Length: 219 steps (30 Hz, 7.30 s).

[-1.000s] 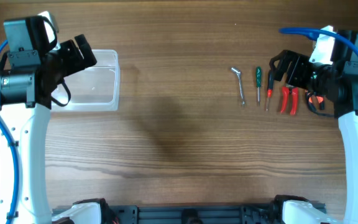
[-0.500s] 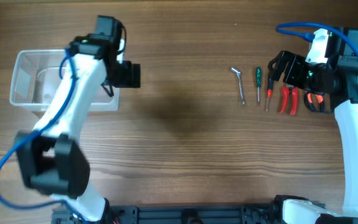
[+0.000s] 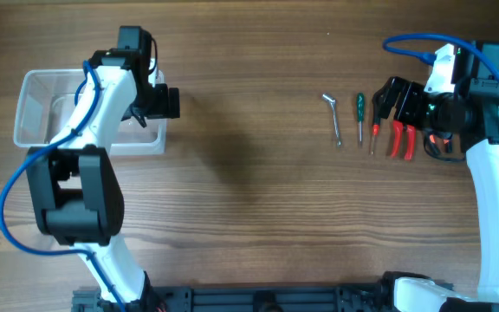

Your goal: Pack container

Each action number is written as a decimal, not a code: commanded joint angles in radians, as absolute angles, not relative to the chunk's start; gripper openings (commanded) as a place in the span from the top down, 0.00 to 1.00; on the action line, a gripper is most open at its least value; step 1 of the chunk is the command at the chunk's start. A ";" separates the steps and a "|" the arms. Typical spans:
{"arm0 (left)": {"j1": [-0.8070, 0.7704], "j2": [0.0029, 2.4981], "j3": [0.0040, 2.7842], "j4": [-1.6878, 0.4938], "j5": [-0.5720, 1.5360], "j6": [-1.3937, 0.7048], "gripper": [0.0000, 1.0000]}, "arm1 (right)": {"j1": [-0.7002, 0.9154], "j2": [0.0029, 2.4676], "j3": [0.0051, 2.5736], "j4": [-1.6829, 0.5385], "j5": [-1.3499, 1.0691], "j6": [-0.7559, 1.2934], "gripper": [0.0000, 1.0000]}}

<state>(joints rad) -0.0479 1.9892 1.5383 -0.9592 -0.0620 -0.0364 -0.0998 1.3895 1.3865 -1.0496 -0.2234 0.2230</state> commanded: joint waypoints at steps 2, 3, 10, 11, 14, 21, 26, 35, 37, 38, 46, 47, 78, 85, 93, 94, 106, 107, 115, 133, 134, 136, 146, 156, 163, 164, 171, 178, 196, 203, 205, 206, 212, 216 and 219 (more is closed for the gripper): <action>-0.047 2.041 1.547 -0.922 0.000 0.044 0.01 | -0.095 1.395 1.407 -1.053 -0.203 0.239 0.00; -0.052 2.043 1.547 -0.922 -0.001 0.055 0.00 | -0.095 1.395 1.407 -1.053 -0.203 0.239 0.00; -0.083 2.057 1.547 -0.886 -0.009 0.075 0.21 | -0.095 1.395 1.407 -1.051 -0.203 0.273 0.00; -0.083 2.059 1.547 -0.885 -0.009 0.074 0.26 | -0.095 1.395 1.407 -1.052 -0.202 0.273 0.00; -0.083 2.080 1.547 -0.885 -0.016 0.071 0.30 | -0.095 1.395 1.406 -1.052 -0.202 0.273 0.00; -0.082 2.123 1.547 -0.882 -0.020 0.071 0.48 | -0.095 1.395 1.406 -1.052 -0.202 0.273 0.00; -0.082 2.127 1.547 -0.880 -0.033 0.071 0.78 | -0.095 1.395 1.406 -1.051 -0.202 0.272 0.00; -0.082 2.127 1.547 -0.891 -0.084 0.071 0.96 | -0.095 1.395 1.406 -1.041 -0.202 0.273 0.00; -0.083 2.126 1.547 -0.907 -0.089 0.071 0.96 | -0.095 1.395 1.406 -1.039 -0.202 0.273 0.00; -0.083 2.126 1.547 -0.918 -0.099 0.068 0.96 | -0.095 1.395 1.406 -1.036 -0.202 0.273 0.00; -0.083 2.121 1.651 -1.082 -0.169 -0.017 0.96 | -0.095 1.395 1.406 -1.032 -0.202 0.273 0.00; -0.086 2.118 1.685 -1.110 -0.170 -0.039 0.96 | -0.095 1.395 1.406 -1.031 -0.202 0.273 0.00; -0.679 2.128 2.144 -1.189 -0.341 -0.585 0.96 | -0.095 1.395 1.406 -1.011 -0.203 0.278 0.00; -0.714 2.207 2.144 -1.135 -0.329 -0.585 0.96 | -0.095 1.395 1.406 -1.015 -0.207 0.299 0.00; -0.716 2.314 2.144 -1.104 -0.276 -0.577 0.96 | -0.095 1.395 1.406 -1.019 -0.207 0.299 0.00; -0.716 2.322 2.144 -1.100 -0.276 -0.577 0.96 | -0.095 1.395 1.406 -1.019 -0.207 0.299 0.00; -0.722 2.416 2.144 -1.031 -0.190 -0.614 0.96 | -0.095 1.395 1.406 -1.021 -0.206 0.299 0.00; -0.722 2.418 2.144 -1.036 -0.189 -0.614 0.96 | -0.095 1.395 1.406 -1.021 -0.206 0.299 0.00; -0.723 2.418 2.144 -1.003 -0.177 -0.646 0.96 | -0.095 1.395 1.406 -1.021 -0.206 0.298 0.00; -0.741 2.418 2.144 -1.036 -0.098 -0.798 0.96 | -0.095 1.395 1.406 -1.018 -0.206 0.295 0.00; -0.746 2.418 2.144 -1.036 -0.098 -0.798 0.96 | -0.095 1.395 1.406 -1.018 -0.206 0.295 0.00; -0.754 2.418 2.144 -1.036 -0.098 -0.802 0.96 | -0.095 1.395 1.406 -1.018 -0.206 0.294 0.00; -0.770 2.418 2.144 -1.032 -0.113 -0.820 0.93 | -0.095 1.395 1.406 -1.013 -0.206 0.290 0.00; -0.752 2.405 2.146 -1.038 -0.136 -0.816 0.00 | -0.095 1.399 1.406 -1.012 -0.206 0.290 0.00; -0.727 2.332 2.147 -1.049 -0.205 -0.805 0.00 | -0.095 1.399 1.406 -1.010 -0.205 0.290 0.00; -0.723 2.317 2.147 -1.048 -0.209 -0.786 0.00 | -0.095 1.399 1.406 -1.010 -0.205 0.290 0.00; -0.692 2.144 2.147 -1.051 -0.233 -0.662 0.09 | -0.095 1.399 1.406 -1.010 -0.206 0.291 0.00; -0.611 1.895 2.147 -1.091 -0.269 -0.545 0.05 | -0.095 1.399 1.406 -1.010 -0.170 0.289 0.00; 0.109 1.700 2.147 -1.404 -0.319 -0.471 0.00 | -0.419 1.651 1.406 -0.810 0.023 -0.077 0.09; 0.192 1.700 2.147 -1.404 -0.319 -0.471 0.00 | -0.472 1.794 1.406 -0.743 0.023 -0.218 0.07; 0.195 1.700 2.147 -1.404 -0.319 -0.471 0.00 | -0.484 1.834 1.406 -0.733 0.022 -0.250 0.10; 0.195 1.700 2.147 -1.404 -0.319 -0.471 0.00 | -0.488 1.849 1.406 -0.733 0.014 -0.275 0.15; 0.195 1.700 2.147 -1.404 -0.319 -0.471 0.00 | -0.492 1.890 1.406 -0.732 -0.050 -0.341 0.23; 0.195 1.700 2.147 -1.404 -0.319 -0.471 0.00 | -0.492 1.921 1.406 -0.747 -0.033 -0.413 0.20; 0.195 1.700 2.147 -1.404 -0.319 -0.471 0.00 | -0.493 1.946 1.406 -0.755 -0.033 -0.440 0.23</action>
<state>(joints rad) 0.1909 1.6939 2.1361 -1.3998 -0.3099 -0.4900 -0.4919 1.9003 1.3865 -0.7479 -0.0219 -0.3672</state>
